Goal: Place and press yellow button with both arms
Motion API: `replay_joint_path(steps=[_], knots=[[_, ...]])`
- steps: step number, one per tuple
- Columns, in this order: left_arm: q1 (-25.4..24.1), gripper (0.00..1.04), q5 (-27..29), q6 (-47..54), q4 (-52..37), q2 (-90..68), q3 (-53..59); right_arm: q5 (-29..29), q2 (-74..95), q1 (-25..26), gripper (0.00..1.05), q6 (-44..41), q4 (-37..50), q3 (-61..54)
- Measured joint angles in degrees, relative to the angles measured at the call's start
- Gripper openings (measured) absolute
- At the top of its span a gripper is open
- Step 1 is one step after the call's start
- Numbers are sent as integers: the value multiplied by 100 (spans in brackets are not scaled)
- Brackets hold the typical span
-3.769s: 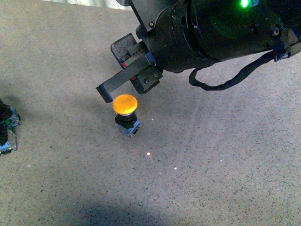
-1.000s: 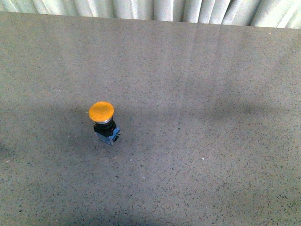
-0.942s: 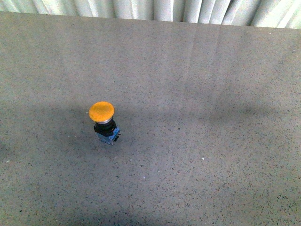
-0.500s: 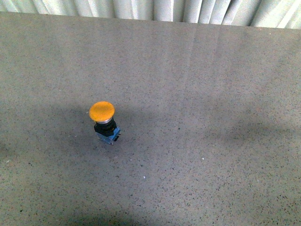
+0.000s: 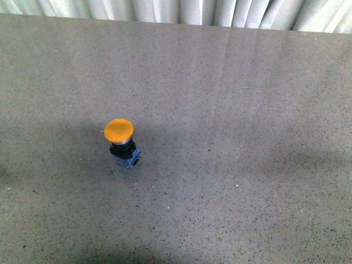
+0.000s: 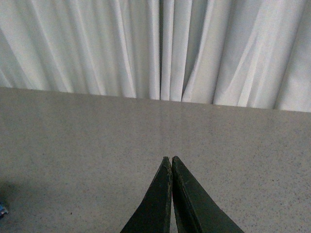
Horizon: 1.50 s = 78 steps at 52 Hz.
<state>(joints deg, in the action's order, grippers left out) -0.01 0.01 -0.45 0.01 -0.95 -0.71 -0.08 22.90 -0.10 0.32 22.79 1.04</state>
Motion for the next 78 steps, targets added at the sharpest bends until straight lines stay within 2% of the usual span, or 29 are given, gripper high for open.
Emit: replay_joint_path(steps=[32,39,52,54,73,75,76,78], knots=[[0,1,0,0,0,0,0,0,-1272,0,1,0,-1257,0],[0,1,2,-2,0,0,0,0,-2092,2,1,0,-2210,0],[0,1,0,-2,0,0,0,-2,-2249,0,1,0,-2264,0],[0,5,0,-2,0,0,0,-2,-2253,0,2,-4,-2264,0],[0,91,0,-2,0,0,0,-2,-2256,0,86,-11,-2264,0],[0,97,0,11,0,0,0,-2,-2256,0,95,-11,-2264,0],[0,96,0,13,0,0,0,-2,-2256,0,97,-11,-2264,0],[0,95,0,11,0,0,0,0,-2256,0,96,-11,-2264,0]])
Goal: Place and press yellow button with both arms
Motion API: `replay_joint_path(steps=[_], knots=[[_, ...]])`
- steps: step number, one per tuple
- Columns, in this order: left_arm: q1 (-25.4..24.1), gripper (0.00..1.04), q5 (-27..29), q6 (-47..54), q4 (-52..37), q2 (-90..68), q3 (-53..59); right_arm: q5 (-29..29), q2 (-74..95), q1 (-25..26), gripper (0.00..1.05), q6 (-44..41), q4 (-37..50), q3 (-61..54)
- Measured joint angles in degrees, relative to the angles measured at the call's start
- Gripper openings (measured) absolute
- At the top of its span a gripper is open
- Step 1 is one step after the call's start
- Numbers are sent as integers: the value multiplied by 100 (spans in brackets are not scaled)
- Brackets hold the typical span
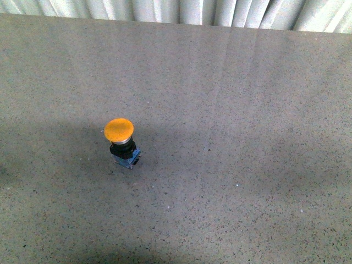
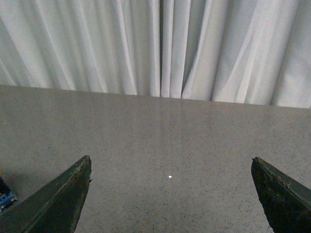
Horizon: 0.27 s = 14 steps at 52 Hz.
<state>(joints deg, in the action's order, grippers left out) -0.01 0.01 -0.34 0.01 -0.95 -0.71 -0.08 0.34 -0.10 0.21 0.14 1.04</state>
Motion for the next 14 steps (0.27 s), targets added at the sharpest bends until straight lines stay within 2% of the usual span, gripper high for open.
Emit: replay_joint_path(steps=[14], knots=[[0,96,0,2,0,0,0,-2,0,0,96,0,0,0]])
